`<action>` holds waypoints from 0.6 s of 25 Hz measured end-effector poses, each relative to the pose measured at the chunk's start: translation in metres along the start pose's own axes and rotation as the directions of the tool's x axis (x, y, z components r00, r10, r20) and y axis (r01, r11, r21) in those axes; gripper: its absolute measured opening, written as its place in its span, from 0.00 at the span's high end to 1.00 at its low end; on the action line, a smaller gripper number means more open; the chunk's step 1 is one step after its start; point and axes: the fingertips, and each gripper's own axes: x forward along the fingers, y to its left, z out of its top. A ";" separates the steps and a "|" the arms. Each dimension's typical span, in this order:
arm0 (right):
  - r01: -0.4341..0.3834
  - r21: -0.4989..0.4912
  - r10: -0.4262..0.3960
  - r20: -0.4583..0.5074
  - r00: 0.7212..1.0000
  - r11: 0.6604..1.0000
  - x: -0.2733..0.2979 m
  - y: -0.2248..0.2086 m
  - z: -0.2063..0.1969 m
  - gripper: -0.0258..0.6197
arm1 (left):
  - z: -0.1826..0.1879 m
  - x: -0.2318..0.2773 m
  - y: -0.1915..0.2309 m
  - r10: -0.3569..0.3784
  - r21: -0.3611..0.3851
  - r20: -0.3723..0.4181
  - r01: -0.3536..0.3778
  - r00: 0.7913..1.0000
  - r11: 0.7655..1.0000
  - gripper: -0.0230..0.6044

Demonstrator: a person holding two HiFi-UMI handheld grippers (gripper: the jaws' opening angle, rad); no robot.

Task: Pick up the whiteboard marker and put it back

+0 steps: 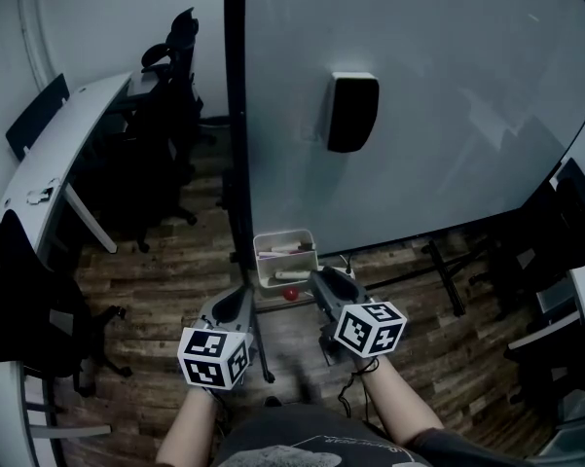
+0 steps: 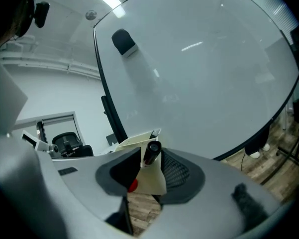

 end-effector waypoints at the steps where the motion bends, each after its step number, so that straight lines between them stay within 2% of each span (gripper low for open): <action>1: 0.004 -0.014 -0.003 0.001 1.000 1.000 0.000 0.000 0.001 0.77 | 0.000 0.000 0.000 0.001 0.000 0.000 -0.001 1.000 1.000 0.94; 7: -0.020 -0.037 0.022 0.043 0.999 0.999 -0.003 0.007 0.010 0.82 | -0.001 -0.001 0.000 0.014 -0.006 -0.001 -0.014 1.000 1.000 0.94; 15: -0.086 -0.089 0.091 0.064 0.994 0.992 -0.010 0.022 0.017 0.83 | -0.001 -0.007 -0.008 0.022 0.012 0.001 -0.022 1.000 1.000 0.94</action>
